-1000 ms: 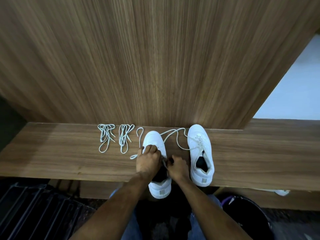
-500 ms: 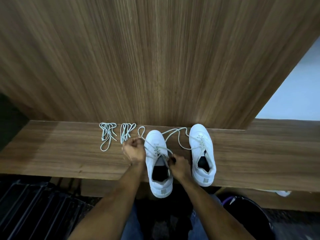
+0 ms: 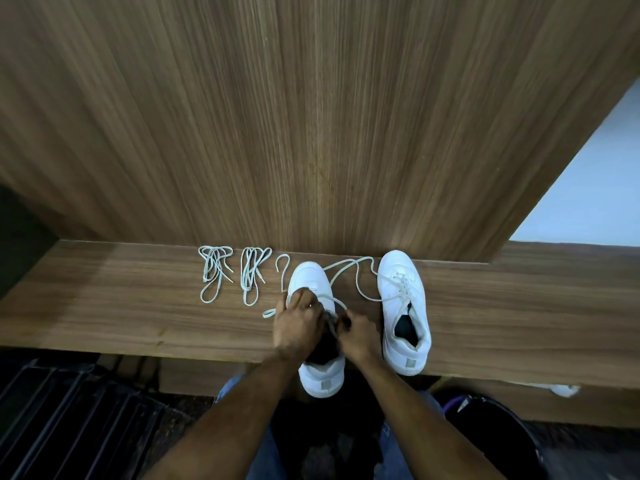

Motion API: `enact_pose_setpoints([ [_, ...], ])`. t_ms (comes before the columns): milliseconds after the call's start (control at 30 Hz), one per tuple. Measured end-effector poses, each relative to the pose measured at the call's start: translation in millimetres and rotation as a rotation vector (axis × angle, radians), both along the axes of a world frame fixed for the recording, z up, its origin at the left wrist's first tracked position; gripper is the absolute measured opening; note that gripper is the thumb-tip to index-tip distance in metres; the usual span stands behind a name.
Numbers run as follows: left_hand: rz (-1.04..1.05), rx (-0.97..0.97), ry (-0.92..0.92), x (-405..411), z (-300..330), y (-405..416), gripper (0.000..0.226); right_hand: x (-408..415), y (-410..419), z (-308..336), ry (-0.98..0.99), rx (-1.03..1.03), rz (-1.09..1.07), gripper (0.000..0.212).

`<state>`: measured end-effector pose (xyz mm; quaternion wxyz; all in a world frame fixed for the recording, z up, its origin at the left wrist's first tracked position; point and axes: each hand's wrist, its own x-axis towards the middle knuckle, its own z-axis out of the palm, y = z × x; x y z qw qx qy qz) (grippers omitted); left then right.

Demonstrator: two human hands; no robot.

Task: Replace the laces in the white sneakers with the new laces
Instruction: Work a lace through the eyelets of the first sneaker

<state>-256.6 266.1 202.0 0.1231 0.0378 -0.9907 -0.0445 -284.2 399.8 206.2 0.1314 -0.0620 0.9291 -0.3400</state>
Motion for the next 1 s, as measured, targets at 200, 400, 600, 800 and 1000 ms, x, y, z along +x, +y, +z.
enact_pose_setpoints([
  [200,0.575,0.707,0.423,-13,37,-27,0.007,-2,2,-2,0.0,-0.01,0.035,0.014],
  [400,0.676,0.824,0.319,-12,46,-32,0.003,-2,2,-2,-0.023,-0.042,0.025,0.011],
  [600,0.106,0.286,-0.019,5,1,-4,0.019,0,1,1,-0.02,-0.033,-0.002,0.013],
  [800,0.107,0.132,-0.116,3,5,4,0.028,-1,0,0,-0.019,-0.001,0.009,0.017],
  [1000,0.598,0.694,0.174,-10,45,-22,0.016,-4,2,-7,-0.006,-0.023,0.017,0.012],
])
